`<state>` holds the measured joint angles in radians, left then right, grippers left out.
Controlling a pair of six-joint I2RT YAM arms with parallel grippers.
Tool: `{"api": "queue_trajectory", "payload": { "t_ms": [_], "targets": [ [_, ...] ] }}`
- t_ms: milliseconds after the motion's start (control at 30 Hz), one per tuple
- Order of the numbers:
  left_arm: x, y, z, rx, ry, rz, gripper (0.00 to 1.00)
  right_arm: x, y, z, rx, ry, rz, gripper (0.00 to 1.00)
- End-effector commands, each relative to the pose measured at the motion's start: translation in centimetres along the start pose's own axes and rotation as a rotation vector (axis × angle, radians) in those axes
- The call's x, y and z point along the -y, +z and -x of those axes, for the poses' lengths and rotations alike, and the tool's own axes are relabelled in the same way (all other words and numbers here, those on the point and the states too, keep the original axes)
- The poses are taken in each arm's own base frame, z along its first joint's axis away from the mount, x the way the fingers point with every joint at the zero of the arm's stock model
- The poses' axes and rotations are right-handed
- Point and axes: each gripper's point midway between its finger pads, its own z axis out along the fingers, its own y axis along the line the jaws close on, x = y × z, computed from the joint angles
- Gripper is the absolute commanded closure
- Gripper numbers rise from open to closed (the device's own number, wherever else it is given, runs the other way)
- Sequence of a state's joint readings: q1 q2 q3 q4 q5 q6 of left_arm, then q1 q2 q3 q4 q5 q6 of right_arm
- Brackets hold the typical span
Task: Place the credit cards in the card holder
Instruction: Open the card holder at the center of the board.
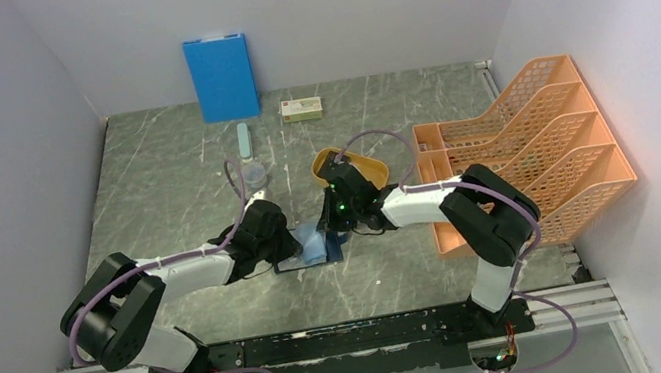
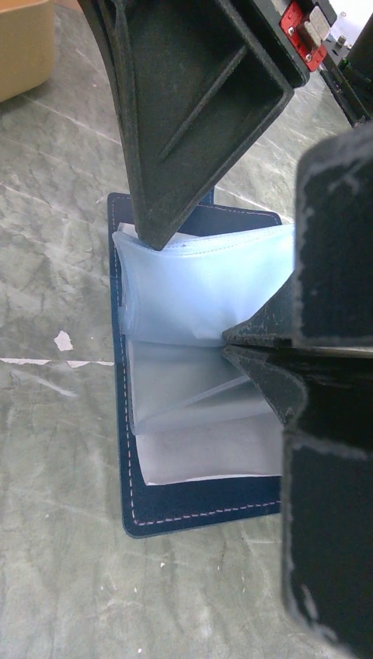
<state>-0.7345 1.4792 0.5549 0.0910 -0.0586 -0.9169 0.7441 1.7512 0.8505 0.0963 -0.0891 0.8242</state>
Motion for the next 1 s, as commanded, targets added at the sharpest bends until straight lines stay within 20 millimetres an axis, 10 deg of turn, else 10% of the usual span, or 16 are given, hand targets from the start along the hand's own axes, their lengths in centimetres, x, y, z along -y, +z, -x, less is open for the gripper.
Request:
{"api": "queue_trajectory", "payload": {
  "t_ms": [0, 967],
  "targets": [
    [-6.0, 0.1, -4.3, -0.136, 0.023, 0.187, 0.95, 1.7, 0.0, -0.5, -0.014, 0.0, -0.053, 0.9],
    [-4.5, -0.9, -3.4, -0.122, 0.027, 0.142, 0.89, -3.2, -0.7, -1.0, -0.033, -0.233, 0.011, 0.66]
  ]
}}
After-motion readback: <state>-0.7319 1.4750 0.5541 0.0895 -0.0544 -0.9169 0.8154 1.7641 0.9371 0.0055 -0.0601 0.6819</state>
